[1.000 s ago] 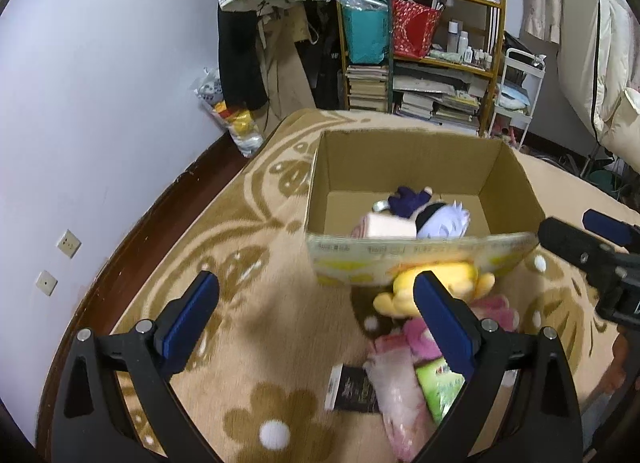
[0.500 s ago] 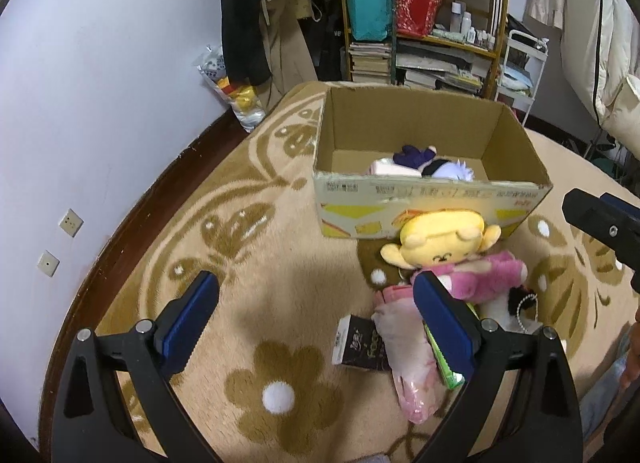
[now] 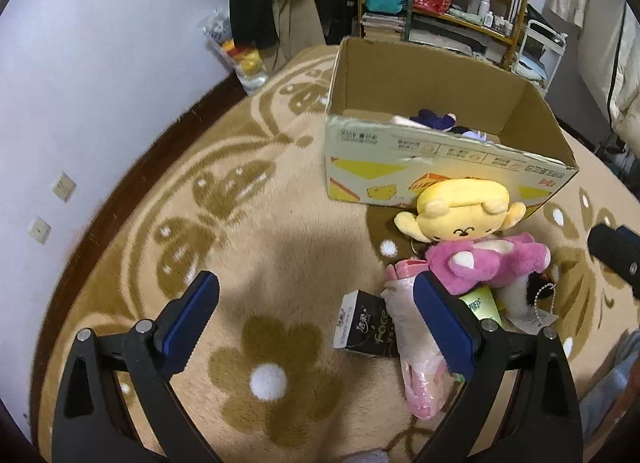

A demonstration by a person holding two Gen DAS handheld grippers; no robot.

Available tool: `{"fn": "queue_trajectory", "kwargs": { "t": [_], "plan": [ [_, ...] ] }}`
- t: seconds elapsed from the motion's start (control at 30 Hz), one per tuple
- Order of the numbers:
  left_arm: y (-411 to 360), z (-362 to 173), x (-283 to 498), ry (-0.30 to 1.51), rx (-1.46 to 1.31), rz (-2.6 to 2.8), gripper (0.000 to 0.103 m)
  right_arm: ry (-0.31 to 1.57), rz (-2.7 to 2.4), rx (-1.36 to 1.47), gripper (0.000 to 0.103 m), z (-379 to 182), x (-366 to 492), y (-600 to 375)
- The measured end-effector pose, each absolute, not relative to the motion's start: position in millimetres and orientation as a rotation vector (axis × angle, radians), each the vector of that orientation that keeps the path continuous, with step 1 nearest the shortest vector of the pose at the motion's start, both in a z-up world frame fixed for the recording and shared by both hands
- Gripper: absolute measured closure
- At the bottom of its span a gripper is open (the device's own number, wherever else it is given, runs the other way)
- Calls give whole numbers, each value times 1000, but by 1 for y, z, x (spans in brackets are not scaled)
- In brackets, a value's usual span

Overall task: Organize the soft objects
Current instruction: 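Withdraw both tools from the box back toward the remaining pile, then grasp the black tissue pack with the left tool while the right tool grasps the fluffy keychain plush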

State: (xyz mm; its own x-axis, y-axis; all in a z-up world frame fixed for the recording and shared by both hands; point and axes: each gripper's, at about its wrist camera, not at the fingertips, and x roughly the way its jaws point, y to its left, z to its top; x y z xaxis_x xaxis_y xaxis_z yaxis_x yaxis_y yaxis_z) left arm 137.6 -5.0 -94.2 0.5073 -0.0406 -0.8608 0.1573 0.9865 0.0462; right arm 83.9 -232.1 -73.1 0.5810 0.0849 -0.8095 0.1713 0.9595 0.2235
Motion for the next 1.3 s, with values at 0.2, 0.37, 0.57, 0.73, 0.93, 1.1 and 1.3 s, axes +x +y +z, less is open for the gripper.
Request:
{"fn": "queue_trajectory", "kwargs": {
  "t": [0.2,0.37,0.57,0.73,0.93,1.1,1.3],
  "plan": [
    [-5,-107,141,1073,113,-115,6,997,-57,292,0,-89,87,-227],
    [-5,-116,144,1106,112,-112,6,1047,-55,272,0,-104,89,-222],
    [-4,-127,146,1153,103,-117,6,1101,-54,284,0,-118,93,-221],
    [-6,-138,150,1192,93,-123,6,1144,-65,282,0,-132,99,-218],
    [-7,-149,155,1226,82,-130,6,1185,-76,292,0,-147,104,-217],
    [-7,-160,162,1260,76,-135,6,1216,-90,297,0,-159,106,-218],
    [-8,-171,168,1287,90,-120,6,1236,-95,279,0,-171,109,-216]
  ]
}}
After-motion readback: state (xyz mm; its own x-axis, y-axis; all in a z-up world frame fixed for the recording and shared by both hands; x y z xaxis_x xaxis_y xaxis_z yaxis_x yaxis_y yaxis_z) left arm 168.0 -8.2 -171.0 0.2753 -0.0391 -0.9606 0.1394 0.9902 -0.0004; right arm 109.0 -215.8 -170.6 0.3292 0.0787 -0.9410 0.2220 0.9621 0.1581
